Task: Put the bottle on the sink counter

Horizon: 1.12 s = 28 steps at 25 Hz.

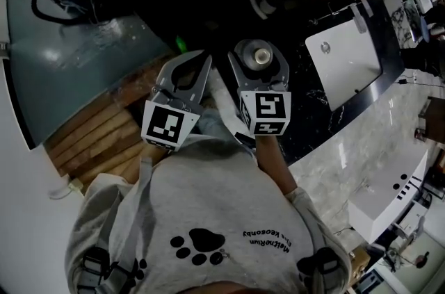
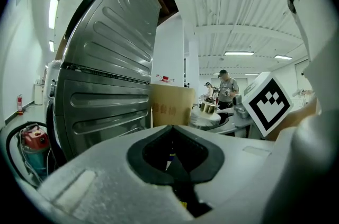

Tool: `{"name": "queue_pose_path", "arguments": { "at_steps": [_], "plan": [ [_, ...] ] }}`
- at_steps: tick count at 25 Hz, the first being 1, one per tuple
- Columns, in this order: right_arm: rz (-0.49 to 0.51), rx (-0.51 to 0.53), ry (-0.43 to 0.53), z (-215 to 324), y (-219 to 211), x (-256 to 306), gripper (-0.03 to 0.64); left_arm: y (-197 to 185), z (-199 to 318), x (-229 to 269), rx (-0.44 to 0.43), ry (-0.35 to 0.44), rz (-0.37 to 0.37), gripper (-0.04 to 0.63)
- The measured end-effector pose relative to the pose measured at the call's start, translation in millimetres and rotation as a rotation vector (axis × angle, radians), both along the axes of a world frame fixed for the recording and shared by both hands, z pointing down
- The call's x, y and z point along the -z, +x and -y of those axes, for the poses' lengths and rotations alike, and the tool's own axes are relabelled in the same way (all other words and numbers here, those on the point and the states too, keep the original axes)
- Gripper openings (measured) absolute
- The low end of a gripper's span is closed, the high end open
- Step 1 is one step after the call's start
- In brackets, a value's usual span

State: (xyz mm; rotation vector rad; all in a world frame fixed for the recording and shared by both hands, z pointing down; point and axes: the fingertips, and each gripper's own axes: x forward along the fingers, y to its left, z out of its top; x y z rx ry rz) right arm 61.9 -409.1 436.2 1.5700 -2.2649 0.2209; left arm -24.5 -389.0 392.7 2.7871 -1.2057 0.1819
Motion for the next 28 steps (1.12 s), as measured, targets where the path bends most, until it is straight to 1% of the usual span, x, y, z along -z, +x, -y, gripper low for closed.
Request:
{"name": "queue_pose_path", "arguments": {
  "at_steps": [7, 10, 15, 21, 28],
  "plan": [
    [-0.019, 0.015, -0.055, 25.3, 7.9, -34.2, 0.333, 11.2, 18.6, -17.8, -0.002, -0.009, 0.031, 0.003],
    [-0.019, 0.025, -0.096, 32.2, 9.9, -51.7, 0.333, 15.4, 25.1, -18.8, 0.002, -0.026, 0.025, 0.003],
    [-0.018, 0.035, -0.158, 37.4, 11.2, -76.5, 0.333, 19.3, 29.4, -26.2, 0.003, -0.044, 0.034, 0.003],
    [-0.016, 0.057, -0.202, 41.4, 3.8, -93.8, 0.333, 19.9, 31.0, -32.1, 0.008, -0.054, 0.047, 0.003],
    [-0.044, 0.056, -0.247, 42.8, 4.5, -115.0, 0.333, 18.3, 28.8, -42.8, 0.01, -0.079, 0.057, 0.003]
  ]
}}
